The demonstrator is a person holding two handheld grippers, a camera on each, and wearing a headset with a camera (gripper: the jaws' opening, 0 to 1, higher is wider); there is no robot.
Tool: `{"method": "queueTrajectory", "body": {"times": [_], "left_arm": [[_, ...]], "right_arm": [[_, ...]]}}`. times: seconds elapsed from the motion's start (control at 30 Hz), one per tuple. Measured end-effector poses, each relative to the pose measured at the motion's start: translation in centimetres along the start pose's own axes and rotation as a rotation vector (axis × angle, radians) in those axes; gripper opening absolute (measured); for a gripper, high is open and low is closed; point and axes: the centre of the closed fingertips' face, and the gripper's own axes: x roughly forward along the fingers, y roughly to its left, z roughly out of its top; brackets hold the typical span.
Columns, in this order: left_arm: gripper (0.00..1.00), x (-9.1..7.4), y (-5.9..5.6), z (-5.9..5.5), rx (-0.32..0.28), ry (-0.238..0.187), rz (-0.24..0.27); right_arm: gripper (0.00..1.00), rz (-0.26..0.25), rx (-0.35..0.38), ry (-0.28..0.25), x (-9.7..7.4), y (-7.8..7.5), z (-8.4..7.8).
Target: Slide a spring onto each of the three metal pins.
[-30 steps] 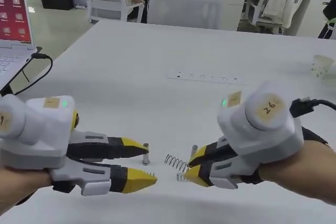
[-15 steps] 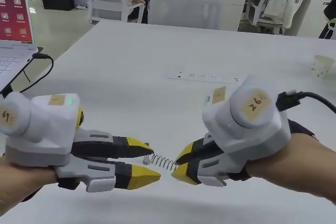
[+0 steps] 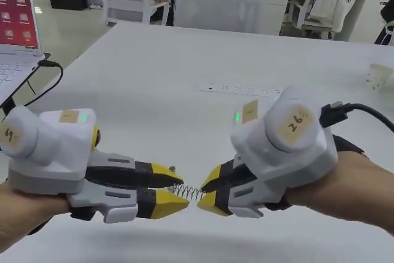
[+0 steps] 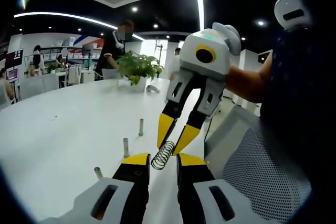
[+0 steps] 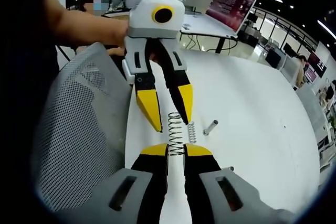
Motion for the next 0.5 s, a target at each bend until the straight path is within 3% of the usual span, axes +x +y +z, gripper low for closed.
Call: {"method": "queueTrajectory", "body": {"times": [0.5], "left_arm": [[0.07, 0.01, -0.18, -0.42, -0.011, 0.011, -0.01]], "right_arm": [[0.08, 0.01, -0.024, -0.009, -0.21, 0.4, 0.29]]}}
